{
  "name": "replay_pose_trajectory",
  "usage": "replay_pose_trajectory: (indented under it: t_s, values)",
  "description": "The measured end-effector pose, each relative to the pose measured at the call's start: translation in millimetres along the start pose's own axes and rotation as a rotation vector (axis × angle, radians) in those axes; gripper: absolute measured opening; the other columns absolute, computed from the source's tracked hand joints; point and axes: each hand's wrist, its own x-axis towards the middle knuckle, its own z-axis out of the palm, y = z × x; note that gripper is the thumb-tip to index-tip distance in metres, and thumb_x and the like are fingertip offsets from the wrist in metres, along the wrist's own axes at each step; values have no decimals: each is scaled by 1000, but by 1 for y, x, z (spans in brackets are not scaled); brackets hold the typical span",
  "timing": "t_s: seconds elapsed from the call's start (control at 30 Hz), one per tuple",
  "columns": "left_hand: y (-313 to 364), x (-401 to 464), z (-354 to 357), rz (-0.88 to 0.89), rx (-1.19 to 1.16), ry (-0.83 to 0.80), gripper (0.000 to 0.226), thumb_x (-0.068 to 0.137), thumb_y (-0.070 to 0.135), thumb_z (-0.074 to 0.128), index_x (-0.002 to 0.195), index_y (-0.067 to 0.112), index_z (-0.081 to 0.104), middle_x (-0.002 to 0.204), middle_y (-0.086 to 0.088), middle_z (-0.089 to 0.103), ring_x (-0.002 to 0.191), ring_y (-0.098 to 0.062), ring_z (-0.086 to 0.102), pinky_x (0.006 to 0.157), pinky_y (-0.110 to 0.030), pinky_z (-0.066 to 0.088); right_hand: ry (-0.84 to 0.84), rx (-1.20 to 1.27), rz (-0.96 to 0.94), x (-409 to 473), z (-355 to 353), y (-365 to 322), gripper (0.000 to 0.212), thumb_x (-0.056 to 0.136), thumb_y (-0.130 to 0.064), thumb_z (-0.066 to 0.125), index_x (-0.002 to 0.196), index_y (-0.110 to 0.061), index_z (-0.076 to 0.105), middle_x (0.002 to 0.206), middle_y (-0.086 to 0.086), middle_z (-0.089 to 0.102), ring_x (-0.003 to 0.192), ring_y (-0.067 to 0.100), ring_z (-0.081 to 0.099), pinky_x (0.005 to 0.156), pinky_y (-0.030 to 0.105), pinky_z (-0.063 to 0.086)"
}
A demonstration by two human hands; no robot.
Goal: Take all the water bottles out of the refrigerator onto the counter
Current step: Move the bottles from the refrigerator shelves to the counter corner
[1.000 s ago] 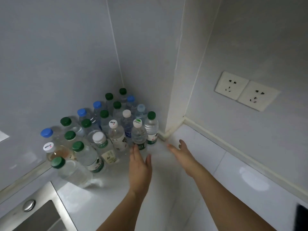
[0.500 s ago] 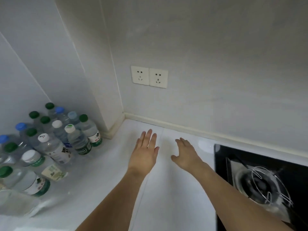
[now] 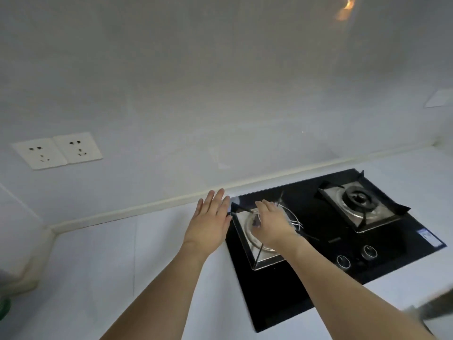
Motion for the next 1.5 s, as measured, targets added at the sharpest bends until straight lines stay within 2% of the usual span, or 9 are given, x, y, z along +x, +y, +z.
replay_pose_trajectory:
  t_s: [0.1,0.23,0.33,0.47,0.7,0.8,0.93,1.2,1.5]
  values:
    - [45,21,-5,88,0,9,60,98,40,20,144,11,46,156,-9,35,145,-31,30,117,-47,26,61,35,38,-20,-24,43,73,91,-27,55,153,-11,19,160,10,17,148,27,10,121,39,10]
    - [127,46,-14,228,6,9,59,102,39,17,155,13,22,164,-7,10,152,-27,4,123,-45,8,120,53,137,-57,-59,112,76,93,-30,57,154,-12,16,160,9,14,148,27,8,121,39,10]
    - [192,62,-15,328,5,29,56,105,39,22,156,15,16,165,-5,4,152,-26,-1,123,-44,7,186,60,197,-89,-81,168,77,90,-29,60,153,-11,18,159,11,18,147,27,13,120,39,15]
    - [284,73,-10,433,-1,48,57,105,39,27,155,15,19,164,-6,9,152,-26,4,123,-44,8,253,71,289,-130,-99,243,77,87,-28,62,151,-12,22,156,10,25,146,26,17,120,39,17]
    - [437,88,2,626,-30,71,56,102,38,38,151,11,33,160,-10,24,149,-30,18,120,-48,21,298,97,460,-202,-125,371,74,88,-28,57,151,-11,22,156,11,25,144,27,21,118,37,21]
    - [500,93,7,694,-38,79,54,102,38,36,148,10,37,159,-10,27,148,-31,21,118,-50,24,331,77,528,-236,-138,418,69,90,-28,55,149,-9,25,151,11,32,139,28,27,115,35,22]
    - [574,99,10,801,-44,97,57,97,40,27,137,8,51,149,-13,44,137,-36,41,109,-53,38,365,77,631,-279,-153,476,69,90,-27,54,149,-9,24,150,11,33,139,28,27,115,34,21]
    - [700,117,19,1004,-98,74,54,95,38,30,134,7,52,145,-16,47,134,-38,44,107,-57,37,389,132,775,-328,-170,568,75,91,-28,56,152,-9,18,159,12,17,146,30,14,120,35,12]
    - [825,185,52,1149,-152,25,59,97,41,23,142,9,44,154,-12,37,143,-35,32,114,-56,26,440,122,933,-324,-196,682,72,92,-30,55,152,-10,19,159,10,18,146,28,17,118,33,13]
